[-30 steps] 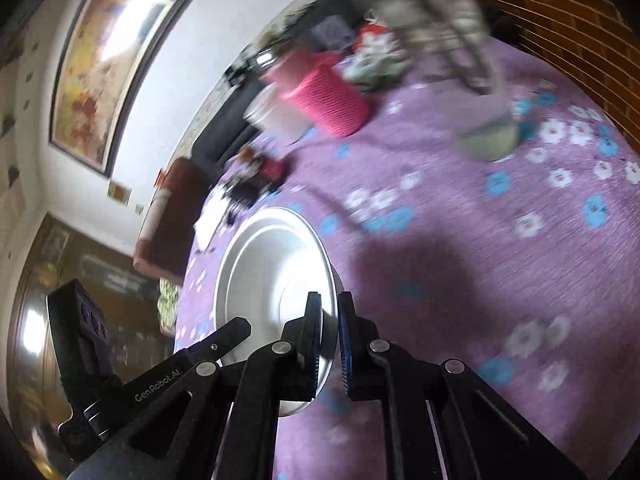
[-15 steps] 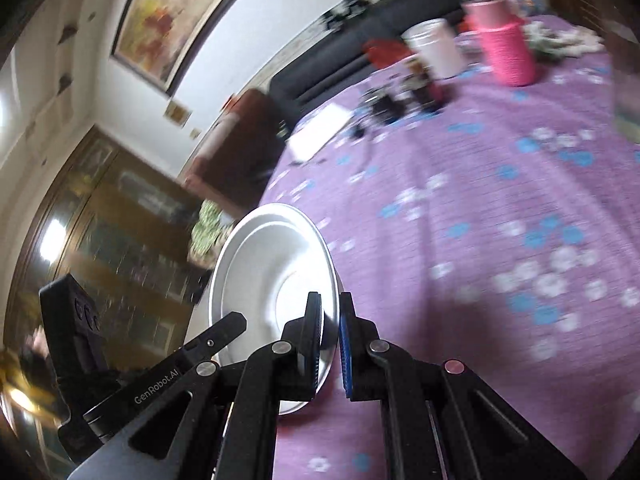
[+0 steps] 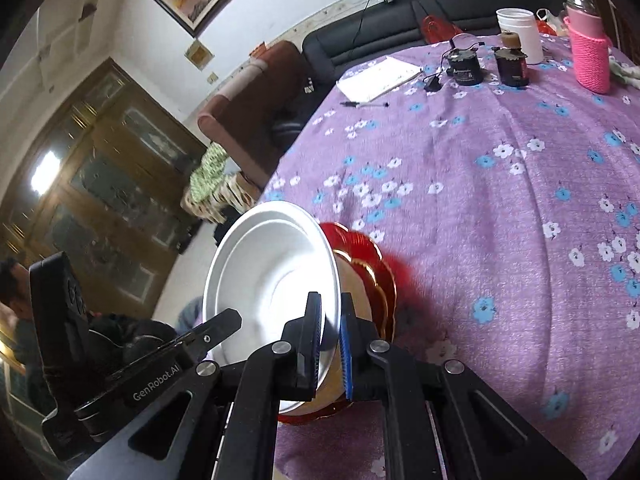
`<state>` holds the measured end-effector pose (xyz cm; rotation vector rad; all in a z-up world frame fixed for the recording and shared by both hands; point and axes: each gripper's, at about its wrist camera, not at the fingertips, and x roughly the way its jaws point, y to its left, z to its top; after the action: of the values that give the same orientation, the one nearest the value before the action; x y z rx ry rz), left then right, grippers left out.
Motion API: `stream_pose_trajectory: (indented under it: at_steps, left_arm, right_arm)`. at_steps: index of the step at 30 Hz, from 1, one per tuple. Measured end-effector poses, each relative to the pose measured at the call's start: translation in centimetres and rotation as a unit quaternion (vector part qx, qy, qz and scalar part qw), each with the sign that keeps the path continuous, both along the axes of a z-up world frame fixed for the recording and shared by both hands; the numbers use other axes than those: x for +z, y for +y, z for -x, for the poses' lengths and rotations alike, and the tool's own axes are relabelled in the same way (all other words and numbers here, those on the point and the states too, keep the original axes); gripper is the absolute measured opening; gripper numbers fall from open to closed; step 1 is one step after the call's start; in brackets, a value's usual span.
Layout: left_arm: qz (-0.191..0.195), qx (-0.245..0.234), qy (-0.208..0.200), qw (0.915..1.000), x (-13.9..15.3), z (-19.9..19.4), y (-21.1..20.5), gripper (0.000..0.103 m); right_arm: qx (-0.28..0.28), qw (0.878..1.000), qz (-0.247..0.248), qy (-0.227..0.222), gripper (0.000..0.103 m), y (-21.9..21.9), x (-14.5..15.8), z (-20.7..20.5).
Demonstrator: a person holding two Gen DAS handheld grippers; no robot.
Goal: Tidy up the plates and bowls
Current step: 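Lift the small white bowl and carry it over the stack, then lower the small white bowl into the beige bowl and open both grippers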
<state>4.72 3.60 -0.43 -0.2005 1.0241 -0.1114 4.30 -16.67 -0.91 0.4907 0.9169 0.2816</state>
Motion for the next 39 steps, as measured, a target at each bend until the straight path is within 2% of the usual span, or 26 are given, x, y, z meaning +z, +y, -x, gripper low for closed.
stream_pose_trajectory:
  at_steps: [6,11,14,15,16,19,28,32,34,35,37,38,39]
  left_arm:
    - [-0.007,0.009,0.003,0.9999,-0.5,-0.2,1.0,0.012]
    - [-0.015,0.008,-0.002,0.9999,-0.7,-0.4,1.4,0.012]
    - [-0.007,0.008,-0.006,0.9999,-0.6,-0.4,2.1,0.012]
    - [-0.007,0.008,-0.006,0.9999,-0.6,-0.3,2.2,0.012]
    - [-0.007,0.010,-0.008,0.9999,-0.4,-0.3,2.4,0.012]
    - [-0.009,0.015,-0.025,0.9995,0.3,0.1,2.8,0.012]
    - [-0.017,0.017,-0.071,0.9972,2.1,1.1,3.0,0.012]
    - [-0.050,0.008,-0.115,0.9921,3.1,2.6,0.9,0.012]
    - [-0.068,0.008,-0.147,0.9868,4.0,3.6,-0.1,0.012]
    - [-0.075,0.011,-0.160,0.9842,4.5,4.0,-0.3,0.014]
    - [-0.095,0.023,-0.192,0.9766,5.4,5.0,-0.8,0.034]
    - [-0.107,0.032,-0.210,0.9714,5.9,5.6,-1.0,0.058]
    - [-0.115,0.037,-0.222,0.9676,6.2,6.0,-1.1,0.070]
  right_arm:
    - [0.009,0.999,0.042,-0.013,0.010,2.5,-0.1,0.1]
    - [0.005,0.995,0.094,-0.042,0.014,4.1,0.1,0.6]
    - [0.007,0.992,0.110,-0.063,0.028,4.3,0.7,1.0]
    - [0.005,0.992,0.109,-0.067,0.039,4.2,0.8,1.1]
    - [0.003,0.992,0.105,-0.068,0.044,4.0,1.0,1.1]
    - [-0.003,0.994,0.078,-0.079,0.044,2.6,1.4,1.3]
    - [-0.039,0.993,0.062,-0.093,0.044,-0.6,2.0,1.6]
    - [-0.048,0.991,0.068,-0.104,0.044,-1.4,2.0,2.3]
    - [-0.054,0.989,0.072,-0.118,0.044,-1.9,2.3,2.8]
    - [-0.058,0.987,0.077,-0.127,0.044,-2.2,2.5,3.2]
    - [-0.065,0.985,0.082,-0.140,0.045,-2.7,2.9,3.8]
    - [-0.066,0.984,0.079,-0.145,0.045,-3.0,3.1,4.1]
    - [-0.065,0.984,0.075,-0.148,0.045,-3.2,3.2,4.3]
